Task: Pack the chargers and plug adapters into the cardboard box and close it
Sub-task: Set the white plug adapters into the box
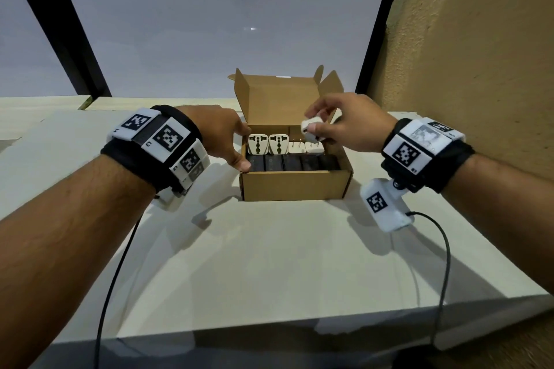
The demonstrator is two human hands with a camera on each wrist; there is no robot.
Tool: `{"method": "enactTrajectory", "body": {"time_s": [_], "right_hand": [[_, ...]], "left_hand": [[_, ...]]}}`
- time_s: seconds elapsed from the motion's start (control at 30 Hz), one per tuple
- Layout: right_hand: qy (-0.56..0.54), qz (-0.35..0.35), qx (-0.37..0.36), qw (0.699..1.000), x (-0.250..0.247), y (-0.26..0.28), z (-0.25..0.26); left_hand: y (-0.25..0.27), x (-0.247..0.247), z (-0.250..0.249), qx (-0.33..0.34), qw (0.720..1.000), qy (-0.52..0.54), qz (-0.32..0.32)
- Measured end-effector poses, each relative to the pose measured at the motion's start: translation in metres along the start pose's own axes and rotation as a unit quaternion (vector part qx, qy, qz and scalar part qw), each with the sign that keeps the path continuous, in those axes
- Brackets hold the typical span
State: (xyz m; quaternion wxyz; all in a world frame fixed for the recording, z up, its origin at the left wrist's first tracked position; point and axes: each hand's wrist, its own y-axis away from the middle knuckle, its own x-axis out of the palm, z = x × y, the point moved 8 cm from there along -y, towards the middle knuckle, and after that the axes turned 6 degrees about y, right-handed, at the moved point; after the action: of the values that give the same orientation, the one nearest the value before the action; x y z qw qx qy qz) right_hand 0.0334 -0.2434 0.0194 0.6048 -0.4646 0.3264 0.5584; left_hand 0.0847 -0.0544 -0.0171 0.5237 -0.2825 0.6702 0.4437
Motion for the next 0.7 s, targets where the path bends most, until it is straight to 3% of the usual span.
{"method": "enactTrajectory", "body": {"time_s": [0.13,0.53,0.7], "right_hand": [[0.017,-0.018,0.048,0.999,0.004,-0.012,-0.017],[0.038,0.044,0.052,0.997,0.037,-0.024,-0.01],[0.044,0.04,0.048,0.997,0.04,-0.027,-0.01]], "left_hand": [[0.0,0.001,-0.001,0.003,1.0,-0.001,0.007],[0.0,-0.001,-0.004,-0.004,1.0,-0.014,0.012],[0.001,-0.001,-0.004,-0.004,1.0,-0.024,0.011]]}}
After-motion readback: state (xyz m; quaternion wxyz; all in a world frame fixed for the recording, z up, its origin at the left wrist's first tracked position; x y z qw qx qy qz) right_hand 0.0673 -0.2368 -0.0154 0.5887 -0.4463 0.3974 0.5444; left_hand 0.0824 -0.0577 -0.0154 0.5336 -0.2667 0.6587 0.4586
